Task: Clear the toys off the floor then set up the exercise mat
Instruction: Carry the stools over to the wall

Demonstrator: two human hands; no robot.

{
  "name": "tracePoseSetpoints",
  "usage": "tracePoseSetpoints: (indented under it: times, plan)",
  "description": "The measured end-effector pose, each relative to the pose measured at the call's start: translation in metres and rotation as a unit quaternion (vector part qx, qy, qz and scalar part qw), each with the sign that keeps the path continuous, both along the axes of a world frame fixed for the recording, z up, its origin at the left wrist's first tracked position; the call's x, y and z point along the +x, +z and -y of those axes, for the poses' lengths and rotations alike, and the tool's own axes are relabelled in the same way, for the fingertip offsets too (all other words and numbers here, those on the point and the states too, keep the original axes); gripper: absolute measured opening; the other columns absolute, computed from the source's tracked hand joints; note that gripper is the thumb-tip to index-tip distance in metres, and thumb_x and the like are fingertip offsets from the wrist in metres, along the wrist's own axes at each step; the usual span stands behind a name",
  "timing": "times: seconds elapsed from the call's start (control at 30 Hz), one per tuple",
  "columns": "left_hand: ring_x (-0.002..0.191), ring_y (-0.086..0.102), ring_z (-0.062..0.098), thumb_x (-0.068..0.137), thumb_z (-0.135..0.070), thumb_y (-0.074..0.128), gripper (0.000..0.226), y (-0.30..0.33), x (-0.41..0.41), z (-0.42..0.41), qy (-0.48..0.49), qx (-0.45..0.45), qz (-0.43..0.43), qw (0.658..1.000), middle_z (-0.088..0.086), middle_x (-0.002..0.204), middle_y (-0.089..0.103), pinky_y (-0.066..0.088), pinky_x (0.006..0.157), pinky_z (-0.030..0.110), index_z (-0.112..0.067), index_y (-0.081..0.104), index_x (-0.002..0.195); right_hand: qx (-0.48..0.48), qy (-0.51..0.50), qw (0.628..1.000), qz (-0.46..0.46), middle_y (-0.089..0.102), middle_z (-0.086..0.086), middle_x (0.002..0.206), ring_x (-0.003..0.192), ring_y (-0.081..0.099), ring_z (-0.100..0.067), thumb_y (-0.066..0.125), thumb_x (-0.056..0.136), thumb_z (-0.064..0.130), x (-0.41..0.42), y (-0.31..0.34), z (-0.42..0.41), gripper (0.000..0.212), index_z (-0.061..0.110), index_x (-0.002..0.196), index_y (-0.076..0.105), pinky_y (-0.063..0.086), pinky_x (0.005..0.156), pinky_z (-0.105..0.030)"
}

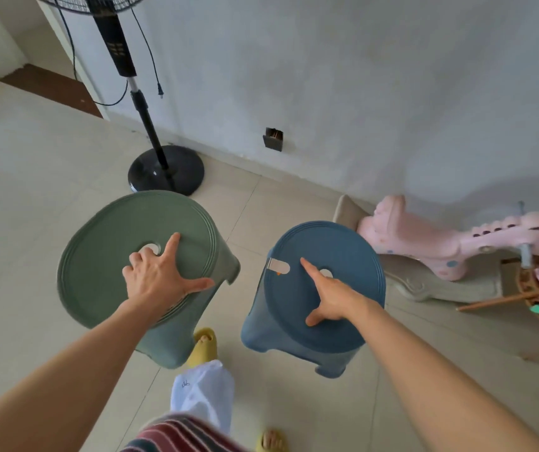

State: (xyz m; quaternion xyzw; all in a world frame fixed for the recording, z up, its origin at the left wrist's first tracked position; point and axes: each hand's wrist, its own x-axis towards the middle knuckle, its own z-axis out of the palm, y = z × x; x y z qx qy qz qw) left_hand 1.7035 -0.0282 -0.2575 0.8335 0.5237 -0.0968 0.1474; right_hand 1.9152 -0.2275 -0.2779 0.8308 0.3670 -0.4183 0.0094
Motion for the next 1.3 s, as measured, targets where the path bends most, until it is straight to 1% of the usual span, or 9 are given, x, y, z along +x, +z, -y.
tracePoseSetpoints:
  times: [0.27,0.4,0.47,0.67,0.8,0.93,1.03,1.13,1.3]
  plan:
    - [0.121,0.036,0.037,0.056,-0.076,0.064,0.109,-0.004,0.061,-0.118,-0.054,-0.028,0.006,0.998,0.019,0.128,0.043,0.032,0.098,0.045,-0.036,0.015,0.144,-0.034,-0.049,0.998,-0.005,0.044,-0.008,0.134,0.119,0.048,-0.030,0.079,0.069,0.026,0.038,0.004,-0.089,0.122,0.041,0.144,-0.016,0.040,0.100,-0.041]
    - [0.121,0.035,0.038,0.056,-0.077,0.063,0.110,-0.002,0.099,-0.164,-0.068,-0.024,0.010,0.997,0.021,0.130,0.042,0.032,0.099,0.047,-0.035,0.015,0.145,-0.023,-0.064,0.998,-0.005,0.047,-0.007,0.125,0.114,0.050,-0.030,0.078,0.069,0.025,0.059,0.003,-0.125,0.121,0.042,0.143,-0.016,0.041,0.098,-0.042]
    - [0.122,0.035,0.038,0.055,-0.076,0.064,0.111,-0.003,0.122,-0.181,-0.076,-0.025,0.008,0.997,0.021,0.131,0.041,0.031,0.099,0.048,-0.035,0.014,0.145,-0.018,-0.068,0.998,-0.005,0.048,-0.006,0.115,0.110,0.051,-0.030,0.078,0.068,0.024,0.073,0.000,-0.142,0.122,0.041,0.143,-0.016,0.042,0.096,-0.043]
    - [0.121,0.035,0.038,0.055,-0.075,0.065,0.110,-0.012,0.186,-0.218,-0.085,-0.030,0.025,0.996,0.021,0.127,0.044,0.030,0.101,0.048,-0.036,0.017,0.145,-0.012,-0.071,0.997,-0.023,0.043,-0.002,0.100,0.105,0.054,-0.030,0.077,0.070,0.024,0.128,-0.015,-0.188,0.120,0.041,0.143,-0.017,0.044,0.092,-0.040]
    - [0.120,0.036,0.038,0.056,-0.075,0.065,0.110,-0.032,0.242,-0.245,-0.070,-0.033,0.010,0.997,0.020,0.126,0.043,0.031,0.101,0.047,-0.035,0.015,0.146,-0.022,-0.071,0.996,-0.040,0.048,-0.005,0.107,0.105,0.055,-0.031,0.078,0.069,0.025,0.188,-0.047,-0.225,0.122,0.044,0.142,-0.018,0.045,0.092,-0.042]
    - [0.118,0.037,0.037,0.057,-0.073,0.066,0.109,-0.059,0.294,-0.270,-0.045,-0.038,-0.008,0.998,0.020,0.126,0.044,0.032,0.099,0.046,-0.035,0.015,0.146,-0.026,-0.055,0.997,-0.043,0.043,-0.001,0.101,0.100,0.055,-0.029,0.076,0.070,0.025,0.240,-0.077,-0.254,0.120,0.044,0.141,-0.019,0.046,0.087,-0.039]
    - [0.118,0.037,0.038,0.058,-0.070,0.068,0.107,-0.087,0.323,-0.286,-0.031,-0.054,-0.021,0.998,0.020,0.128,0.043,0.032,0.099,0.046,-0.036,0.015,0.145,-0.027,-0.044,0.998,-0.040,0.043,-0.001,0.104,0.099,0.053,-0.026,0.074,0.072,0.022,0.272,-0.104,-0.269,0.118,0.042,0.142,-0.019,0.045,0.085,-0.039]
    - [0.119,0.036,0.038,0.058,-0.069,0.068,0.108,-0.124,0.345,-0.305,-0.025,-0.068,-0.035,0.997,0.020,0.128,0.043,0.032,0.099,0.047,-0.036,0.015,0.145,-0.039,-0.034,0.998,-0.033,0.045,-0.005,0.114,0.102,0.052,-0.026,0.072,0.075,0.021,0.298,-0.139,-0.288,0.116,0.041,0.143,-0.019,0.046,0.087,-0.040]
    - [0.118,0.038,0.039,0.060,-0.067,0.068,0.103,-0.188,0.373,-0.340,-0.023,-0.085,-0.031,0.996,0.021,0.124,0.047,0.034,0.097,0.047,-0.035,0.019,0.145,-0.054,-0.030,0.998,-0.016,0.046,-0.008,0.117,0.101,0.054,-0.029,0.071,0.076,0.019,0.330,-0.207,-0.315,0.113,0.040,0.143,-0.017,0.046,0.087,-0.042]
